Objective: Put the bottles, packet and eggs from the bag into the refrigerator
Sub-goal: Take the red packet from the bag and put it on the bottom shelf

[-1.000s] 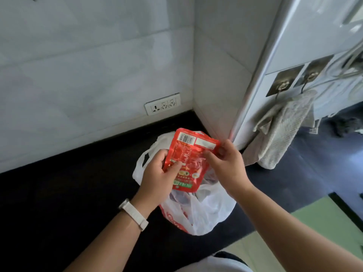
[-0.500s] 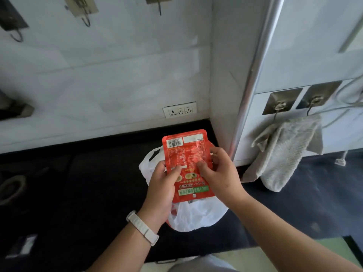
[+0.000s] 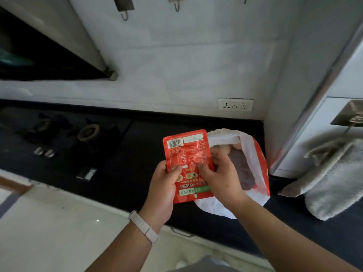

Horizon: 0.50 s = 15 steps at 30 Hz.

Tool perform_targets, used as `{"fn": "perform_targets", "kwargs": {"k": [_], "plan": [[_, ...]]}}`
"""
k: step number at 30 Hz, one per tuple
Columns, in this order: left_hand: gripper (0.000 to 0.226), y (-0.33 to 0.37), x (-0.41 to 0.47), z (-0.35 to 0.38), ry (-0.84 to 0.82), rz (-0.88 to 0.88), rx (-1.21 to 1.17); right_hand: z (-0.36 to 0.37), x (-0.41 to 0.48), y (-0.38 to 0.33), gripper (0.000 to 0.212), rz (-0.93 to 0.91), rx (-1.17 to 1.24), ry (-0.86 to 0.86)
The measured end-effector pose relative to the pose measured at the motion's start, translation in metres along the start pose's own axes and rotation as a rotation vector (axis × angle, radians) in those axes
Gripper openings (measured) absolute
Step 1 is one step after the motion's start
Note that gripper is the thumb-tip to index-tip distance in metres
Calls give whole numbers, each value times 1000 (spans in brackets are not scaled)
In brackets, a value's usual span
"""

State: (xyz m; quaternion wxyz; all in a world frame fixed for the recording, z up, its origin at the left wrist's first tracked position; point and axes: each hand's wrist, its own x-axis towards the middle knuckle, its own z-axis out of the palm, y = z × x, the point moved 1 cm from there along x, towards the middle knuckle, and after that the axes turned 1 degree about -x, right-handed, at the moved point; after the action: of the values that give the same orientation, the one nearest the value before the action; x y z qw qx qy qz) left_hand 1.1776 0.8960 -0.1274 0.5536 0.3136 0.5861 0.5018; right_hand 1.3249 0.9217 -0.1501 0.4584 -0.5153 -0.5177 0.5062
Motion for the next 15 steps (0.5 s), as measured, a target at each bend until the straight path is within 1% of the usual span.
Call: {"fn": "perform_targets", "kwargs": {"k": [7, 15], "plan": [[21, 9, -12, -84, 197, 30, -86, 87, 5, -14, 24, -23, -53, -213], [17, 20, -40, -236, 393, 93, -105, 244, -22, -36, 28, -38, -112, -429]]}}
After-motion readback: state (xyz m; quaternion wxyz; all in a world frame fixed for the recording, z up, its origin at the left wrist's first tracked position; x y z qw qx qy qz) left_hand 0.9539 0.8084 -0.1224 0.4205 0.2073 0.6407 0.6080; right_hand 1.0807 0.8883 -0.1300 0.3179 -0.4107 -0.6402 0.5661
